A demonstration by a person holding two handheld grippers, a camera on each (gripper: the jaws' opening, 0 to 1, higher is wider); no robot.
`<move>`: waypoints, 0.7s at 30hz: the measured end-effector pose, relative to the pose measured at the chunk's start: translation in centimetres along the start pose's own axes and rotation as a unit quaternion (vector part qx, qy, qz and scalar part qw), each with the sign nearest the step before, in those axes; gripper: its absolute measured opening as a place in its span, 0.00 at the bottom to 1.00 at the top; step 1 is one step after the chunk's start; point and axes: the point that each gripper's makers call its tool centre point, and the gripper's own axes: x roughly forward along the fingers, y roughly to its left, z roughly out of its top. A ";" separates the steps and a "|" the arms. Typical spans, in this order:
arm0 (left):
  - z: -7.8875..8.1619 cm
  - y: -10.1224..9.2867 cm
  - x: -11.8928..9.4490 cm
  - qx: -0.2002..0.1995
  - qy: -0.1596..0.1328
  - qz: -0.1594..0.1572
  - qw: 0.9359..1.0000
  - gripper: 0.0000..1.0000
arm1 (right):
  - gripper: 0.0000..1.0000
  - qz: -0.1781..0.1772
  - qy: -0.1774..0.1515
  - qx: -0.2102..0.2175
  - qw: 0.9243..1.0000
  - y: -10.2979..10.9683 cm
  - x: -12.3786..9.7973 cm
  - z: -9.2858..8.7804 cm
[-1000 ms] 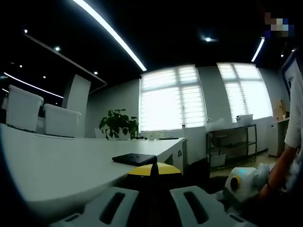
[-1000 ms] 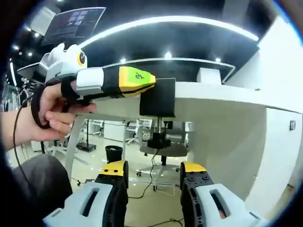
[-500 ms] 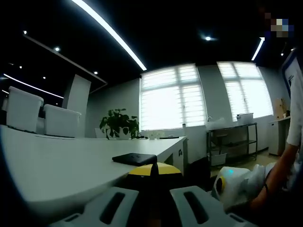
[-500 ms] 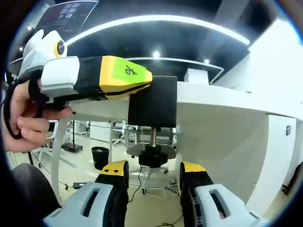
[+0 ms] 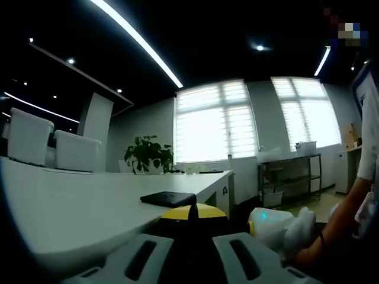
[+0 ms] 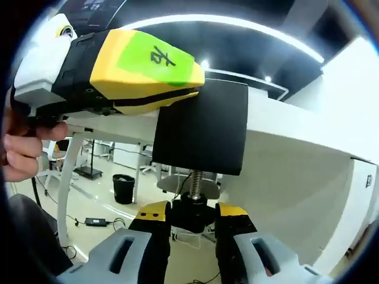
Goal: Clamp the fixed fixture on the desktop, loosen the retaining clip, secure it to the edge of the desk, and tighten the retaining clip.
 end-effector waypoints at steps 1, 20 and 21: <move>0.0 0.0 0.0 0.002 0.000 0.000 1.000 0.03 | 0.28 0.013 -0.004 0.006 1.000 0.1 0.0 0.0; -0.1 0.0 0.1 0.001 -0.001 -0.002 1.000 0.03 | 0.27 0.347 -0.017 -0.035 0.937 2.8 -0.1 -0.3; -0.1 0.0 0.1 0.001 -0.001 -0.002 1.000 0.03 | 0.27 0.355 -0.016 -0.048 0.934 2.9 -0.2 -0.5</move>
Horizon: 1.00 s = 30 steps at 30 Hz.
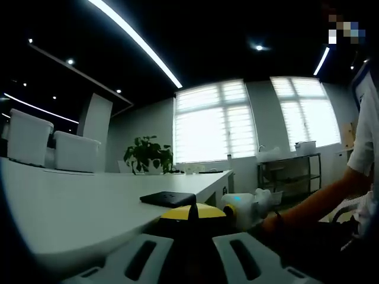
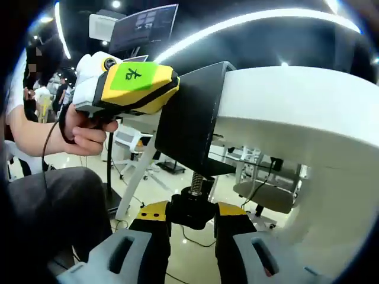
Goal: Clamp the fixed fixture on the desktop, loosen the retaining clip, secure it to the edge of the desk, and tighten the retaining clip.
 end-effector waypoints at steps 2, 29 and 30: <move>0.0 0.0 0.0 0.000 0.000 0.000 1.000 0.03 | 0.26 0.005 0.012 -0.019 1.000 0.0 0.2 -0.4; 0.0 -0.2 -0.1 -0.001 -0.001 0.003 1.000 0.03 | 0.45 -0.349 0.001 0.055 0.936 2.7 -5.7 0.3; 0.0 -0.2 -0.1 -0.002 -0.001 0.003 1.000 0.03 | 0.45 -0.361 0.004 0.049 0.931 2.3 -5.8 0.4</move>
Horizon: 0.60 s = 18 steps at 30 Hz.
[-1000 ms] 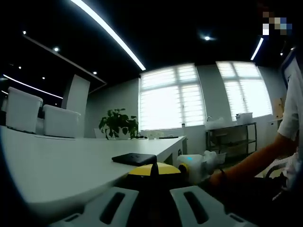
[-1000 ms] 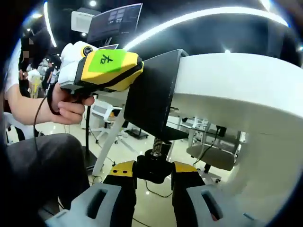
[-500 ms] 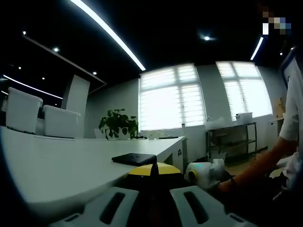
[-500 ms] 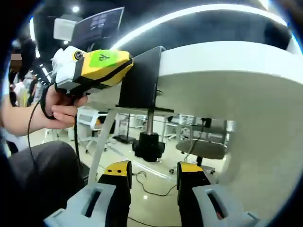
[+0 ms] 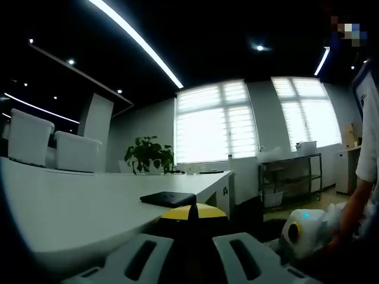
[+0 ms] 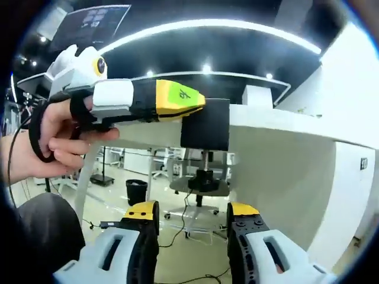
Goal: Clamp the fixed fixture on the desktop, loosen the retaining clip, secure it to the edge of the desk, and tighten the retaining clip.
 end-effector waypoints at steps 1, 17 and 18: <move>0.0 0.0 0.0 -0.001 0.000 0.000 1.000 0.03 | 0.45 -0.005 0.000 0.006 1.000 -0.1 0.3 0.1; 0.0 0.0 0.0 -0.001 0.000 -0.001 1.000 0.03 | 0.33 -0.019 0.000 0.027 0.999 -0.2 4.8 1.1; 0.1 0.0 0.0 -0.002 -0.002 -0.001 1.000 0.03 | 0.30 -0.022 0.004 0.025 0.999 -0.3 5.0 1.0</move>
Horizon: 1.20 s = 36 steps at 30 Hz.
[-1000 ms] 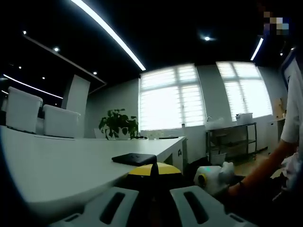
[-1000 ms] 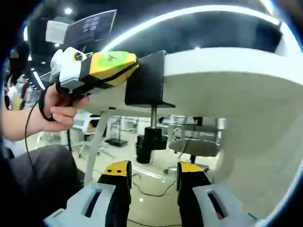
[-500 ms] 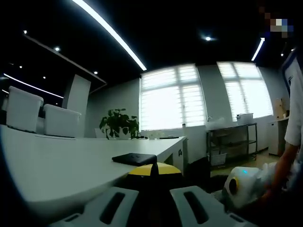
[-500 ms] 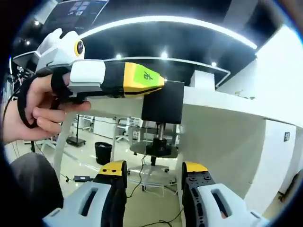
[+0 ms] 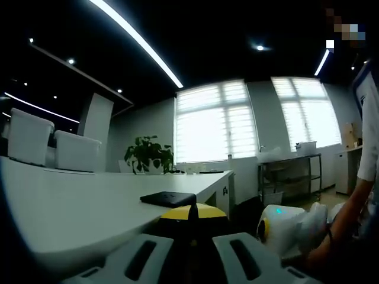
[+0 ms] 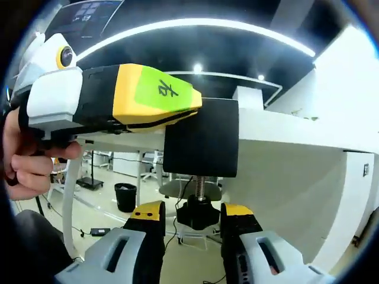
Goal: Clamp the fixed fixture on the desktop, loosen the retaining clip, secure it to the edge of the desk, and tighten the retaining clip.
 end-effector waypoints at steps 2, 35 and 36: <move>0.0 0.0 0.0 -0.001 0.000 -0.001 1.000 0.03 | 0.27 -0.003 0.001 -0.008 1.000 -0.4 0.1 0.0; 0.0 -0.6 -0.5 -0.002 0.004 -0.002 1.000 0.03 | 0.27 0.358 -0.017 -0.065 0.931 2.4 0.5 -0.2; 0.0 -0.6 -0.5 -0.002 0.004 -0.002 1.000 0.03 | 0.27 0.358 -0.017 -0.064 0.931 2.4 0.5 -0.2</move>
